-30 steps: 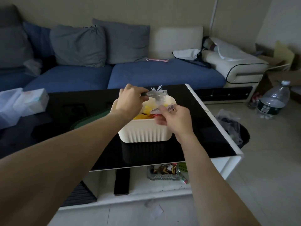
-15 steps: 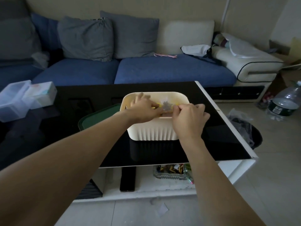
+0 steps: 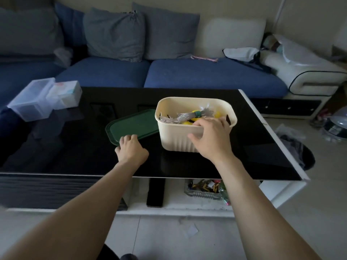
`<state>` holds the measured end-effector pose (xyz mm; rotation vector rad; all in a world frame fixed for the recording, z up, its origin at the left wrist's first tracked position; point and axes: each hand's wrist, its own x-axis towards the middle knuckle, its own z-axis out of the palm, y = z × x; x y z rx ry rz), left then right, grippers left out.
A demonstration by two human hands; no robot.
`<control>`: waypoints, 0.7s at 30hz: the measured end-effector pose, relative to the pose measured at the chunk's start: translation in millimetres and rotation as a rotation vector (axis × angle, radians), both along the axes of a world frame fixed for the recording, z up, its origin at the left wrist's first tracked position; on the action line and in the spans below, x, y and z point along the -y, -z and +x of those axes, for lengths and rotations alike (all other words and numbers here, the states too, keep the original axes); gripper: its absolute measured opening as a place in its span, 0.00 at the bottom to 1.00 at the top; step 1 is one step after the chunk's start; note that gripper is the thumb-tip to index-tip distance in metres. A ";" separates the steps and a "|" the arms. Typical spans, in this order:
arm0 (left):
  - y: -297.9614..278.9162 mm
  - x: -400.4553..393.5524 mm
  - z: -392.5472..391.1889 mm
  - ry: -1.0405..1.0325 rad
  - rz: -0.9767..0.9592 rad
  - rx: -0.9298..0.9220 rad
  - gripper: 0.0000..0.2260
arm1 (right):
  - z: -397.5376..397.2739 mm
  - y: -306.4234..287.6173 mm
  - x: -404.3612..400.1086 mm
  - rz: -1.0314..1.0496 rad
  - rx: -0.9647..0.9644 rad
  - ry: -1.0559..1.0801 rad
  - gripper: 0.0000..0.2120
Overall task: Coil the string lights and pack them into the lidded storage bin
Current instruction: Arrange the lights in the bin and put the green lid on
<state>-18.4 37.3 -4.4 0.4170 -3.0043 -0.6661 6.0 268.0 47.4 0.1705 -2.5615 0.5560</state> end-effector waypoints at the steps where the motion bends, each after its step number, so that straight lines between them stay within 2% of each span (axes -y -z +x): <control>1: 3.5 3.6 -1.4 0.029 0.003 0.012 0.31 | 0.6 1.1 -0.3 -0.008 -0.002 0.003 0.09; 4: 12.0 13.3 -6.9 0.076 0.007 0.037 0.31 | 2.3 3.2 -0.7 -0.042 -0.023 -0.012 0.08; 9: 15.9 13.3 -10.9 0.054 -0.201 -0.108 0.14 | 1.0 8.6 -4.5 -0.015 -0.036 -0.030 0.09; 12: 18.9 11.8 -9.5 0.017 -0.204 -0.177 0.08 | 0.0 9.6 -5.2 -0.026 -0.038 -0.029 0.08; 17: -2.3 10.1 -14.8 -0.169 -0.059 -0.395 0.09 | 0.8 9.1 -5.7 -0.037 -0.028 -0.039 0.09; 19: -24.1 13.7 -14.8 -0.229 0.097 -0.522 0.06 | 1.8 7.9 -7.3 -0.045 -0.026 -0.043 0.09; 21: -48.5 19.5 -8.8 -0.324 0.344 -0.599 0.04 | 2.4 6.6 -7.0 -0.059 -0.022 -0.050 0.08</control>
